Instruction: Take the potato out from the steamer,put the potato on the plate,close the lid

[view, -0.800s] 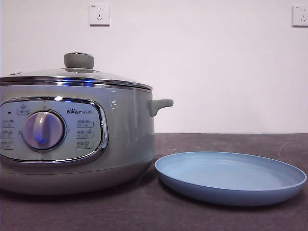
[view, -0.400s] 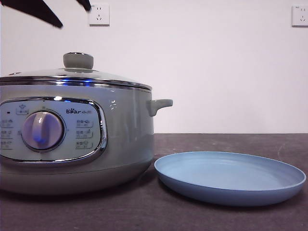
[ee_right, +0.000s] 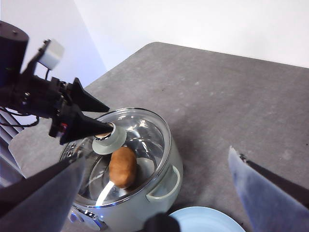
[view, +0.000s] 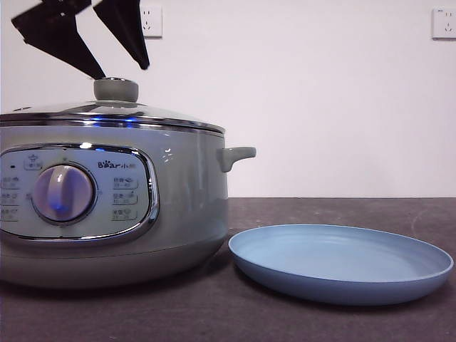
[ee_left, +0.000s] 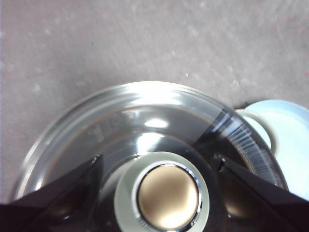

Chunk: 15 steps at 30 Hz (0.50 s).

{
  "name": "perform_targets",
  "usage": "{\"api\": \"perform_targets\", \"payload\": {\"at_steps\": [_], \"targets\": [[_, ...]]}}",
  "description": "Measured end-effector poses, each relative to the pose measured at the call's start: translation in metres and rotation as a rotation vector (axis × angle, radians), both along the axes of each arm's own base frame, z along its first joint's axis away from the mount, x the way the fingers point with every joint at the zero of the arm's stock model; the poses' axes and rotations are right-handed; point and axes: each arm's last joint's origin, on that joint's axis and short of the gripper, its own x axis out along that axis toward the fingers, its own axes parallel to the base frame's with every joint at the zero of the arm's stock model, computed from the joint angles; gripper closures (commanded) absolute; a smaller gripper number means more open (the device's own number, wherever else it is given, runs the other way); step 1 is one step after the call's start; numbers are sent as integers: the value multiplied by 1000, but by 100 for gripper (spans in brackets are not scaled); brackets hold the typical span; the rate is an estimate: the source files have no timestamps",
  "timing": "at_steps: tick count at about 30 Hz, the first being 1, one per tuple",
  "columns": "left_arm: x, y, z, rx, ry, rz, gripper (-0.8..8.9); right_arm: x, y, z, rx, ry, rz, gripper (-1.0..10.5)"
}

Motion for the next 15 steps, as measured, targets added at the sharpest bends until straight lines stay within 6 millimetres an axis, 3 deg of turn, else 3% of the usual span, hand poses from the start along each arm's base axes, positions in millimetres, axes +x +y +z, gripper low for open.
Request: {"api": "perform_targets", "payload": {"at_steps": [11, 15], "targets": [[-1, -5, -11, 68, 67, 5, 442, 0, 0, 0, 1, -1, 0, 446], [-2, -4, -11, 79, 69, 4, 618, 0, 0, 0, 4, -2, -1, 447]]}}
